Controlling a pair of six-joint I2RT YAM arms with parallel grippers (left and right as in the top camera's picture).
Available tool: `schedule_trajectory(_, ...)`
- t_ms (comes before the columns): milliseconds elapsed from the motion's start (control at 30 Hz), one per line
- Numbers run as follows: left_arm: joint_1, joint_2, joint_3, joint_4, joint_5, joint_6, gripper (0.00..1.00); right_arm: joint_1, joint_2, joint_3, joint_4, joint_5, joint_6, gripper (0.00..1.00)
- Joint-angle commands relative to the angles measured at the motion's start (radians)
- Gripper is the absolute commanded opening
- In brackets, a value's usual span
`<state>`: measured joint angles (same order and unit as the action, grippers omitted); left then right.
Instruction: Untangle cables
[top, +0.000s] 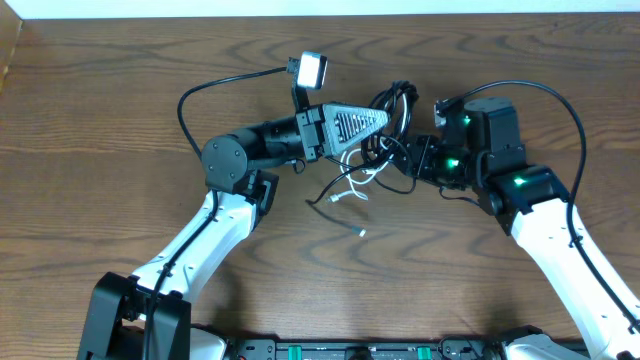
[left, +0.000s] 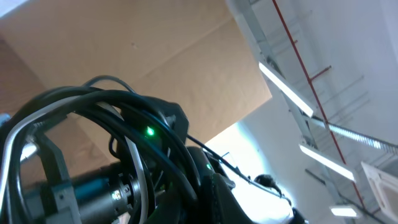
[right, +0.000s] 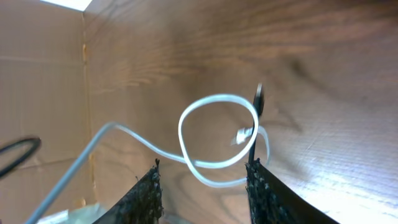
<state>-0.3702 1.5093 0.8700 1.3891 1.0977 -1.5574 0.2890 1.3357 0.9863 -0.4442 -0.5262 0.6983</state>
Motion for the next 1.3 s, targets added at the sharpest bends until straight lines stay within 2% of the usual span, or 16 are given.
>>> schedule_trajectory(0,-0.002,-0.013,0.011,0.06,0.092,0.061,0.08,-0.056,0.001,-0.002,0.007,0.003,-0.127,0.41)
schedule_trajectory(100,-0.002,-0.013,0.011,0.083,0.229,0.204,0.08,-0.128,-0.011,-0.002,0.006,-0.135,-0.283,0.39)
schedule_trajectory(200,-0.002,-0.013,0.011,0.082,0.308,0.288,0.08,-0.216,-0.036,-0.002,-0.004,-0.309,-0.41,0.4)
schedule_trajectory(333,-0.002,-0.013,0.011,0.082,0.302,0.345,0.08,-0.323,-0.088,-0.002,-0.024,-0.541,-0.558,0.43)
schedule_trajectory(467,-0.002,-0.013,0.011,0.032,0.236,0.357,0.08,-0.349,-0.141,-0.002,-0.05,-0.789,-0.731,0.49)
schedule_trajectory(567,-0.002,-0.013,0.011,-0.029,0.183,0.357,0.08,-0.345,-0.177,-0.002,-0.111,-0.799,-0.851,0.5)
schedule_trajectory(733,-0.002,-0.013,0.011,-0.179,0.118,0.338,0.08,-0.345,-0.214,-0.002,-0.228,-0.798,-1.089,0.43)
schedule_trajectory(867,-0.002,-0.013,0.011,-0.191,0.113,0.262,0.08,-0.335,-0.215,-0.002,-0.253,-0.791,-1.217,0.43)
schedule_trajectory(1067,-0.002,-0.013,0.011,-0.188,0.113,0.129,0.08,-0.275,-0.211,-0.002,-0.189,-0.787,-1.239,0.41)
schedule_trajectory(1167,-0.002,-0.013,0.011,-0.188,0.112,0.087,0.08,-0.22,-0.209,-0.002,-0.122,-0.751,-1.238,0.35)
schedule_trajectory(1267,-0.002,-0.013,0.011,-0.187,0.102,0.053,0.08,-0.154,-0.204,-0.002,-0.064,-0.631,-1.234,0.27)
